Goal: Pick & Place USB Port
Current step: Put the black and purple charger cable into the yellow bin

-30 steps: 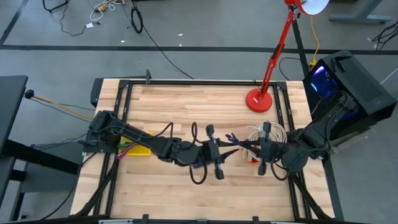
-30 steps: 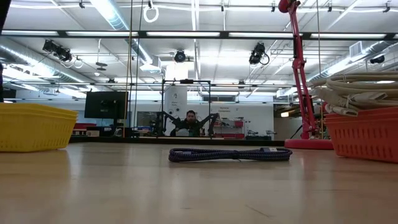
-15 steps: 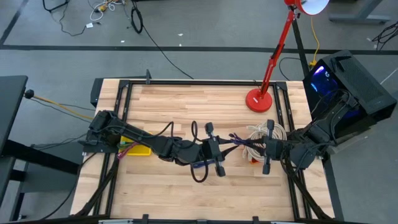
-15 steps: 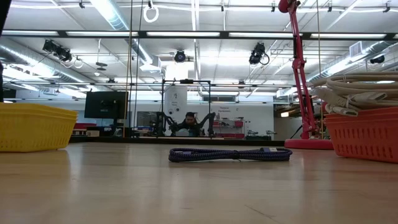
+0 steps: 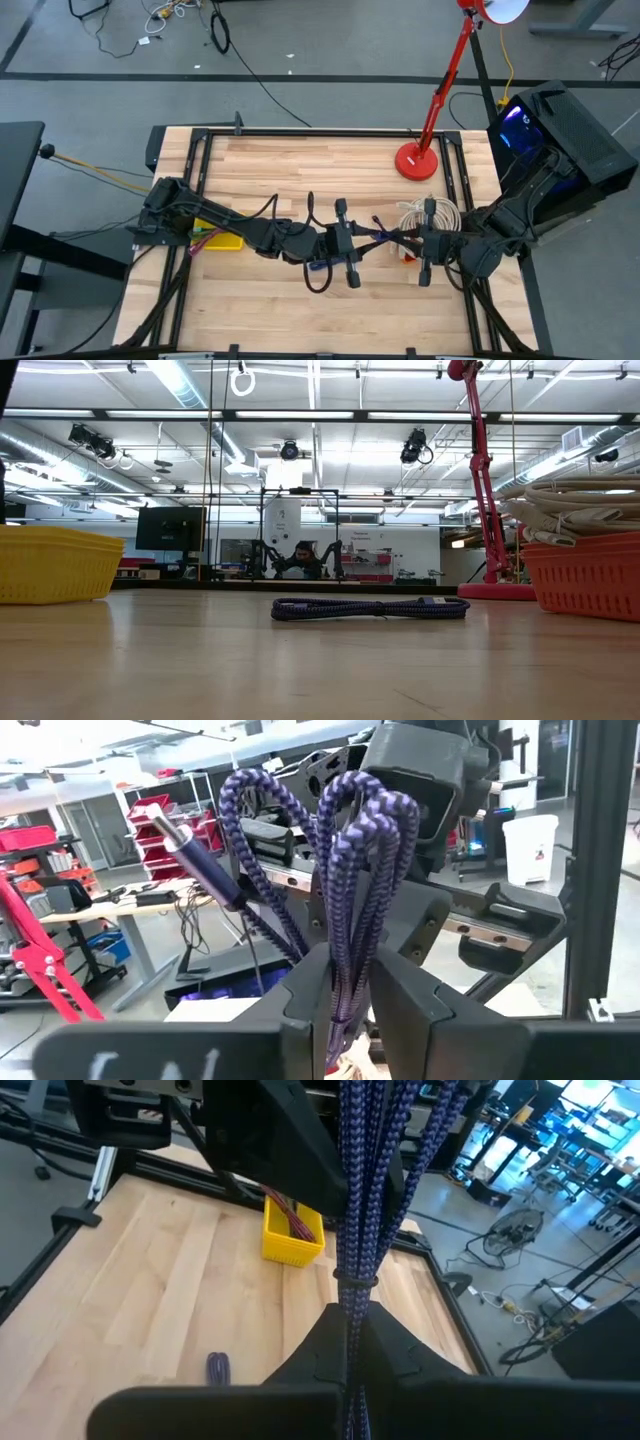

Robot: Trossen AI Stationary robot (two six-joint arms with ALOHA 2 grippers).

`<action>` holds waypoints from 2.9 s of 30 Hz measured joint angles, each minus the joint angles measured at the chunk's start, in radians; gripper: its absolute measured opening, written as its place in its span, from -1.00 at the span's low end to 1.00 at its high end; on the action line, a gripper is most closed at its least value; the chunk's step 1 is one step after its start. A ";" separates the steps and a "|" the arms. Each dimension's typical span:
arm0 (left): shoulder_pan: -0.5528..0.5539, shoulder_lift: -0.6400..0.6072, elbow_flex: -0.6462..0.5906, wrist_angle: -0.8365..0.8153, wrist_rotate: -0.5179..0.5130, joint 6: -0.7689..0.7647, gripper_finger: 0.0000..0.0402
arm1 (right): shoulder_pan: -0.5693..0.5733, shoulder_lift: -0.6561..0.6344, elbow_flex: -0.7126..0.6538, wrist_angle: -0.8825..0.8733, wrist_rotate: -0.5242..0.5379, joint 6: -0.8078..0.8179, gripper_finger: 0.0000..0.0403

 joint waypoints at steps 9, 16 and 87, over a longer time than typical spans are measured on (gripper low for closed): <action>0.005 0.000 0.000 -0.014 -0.033 0.010 -0.93 | -0.001 0.000 0.000 0.007 -0.009 -0.003 -0.98; 0.001 -0.003 0.002 -0.038 -0.126 0.037 -0.93 | -0.004 0.001 0.000 0.001 0.008 0.018 -0.85; -0.233 -0.452 -0.592 -1.931 -0.045 -2.040 -0.93 | 0.111 -0.012 0.000 -0.245 -0.026 0.356 -0.63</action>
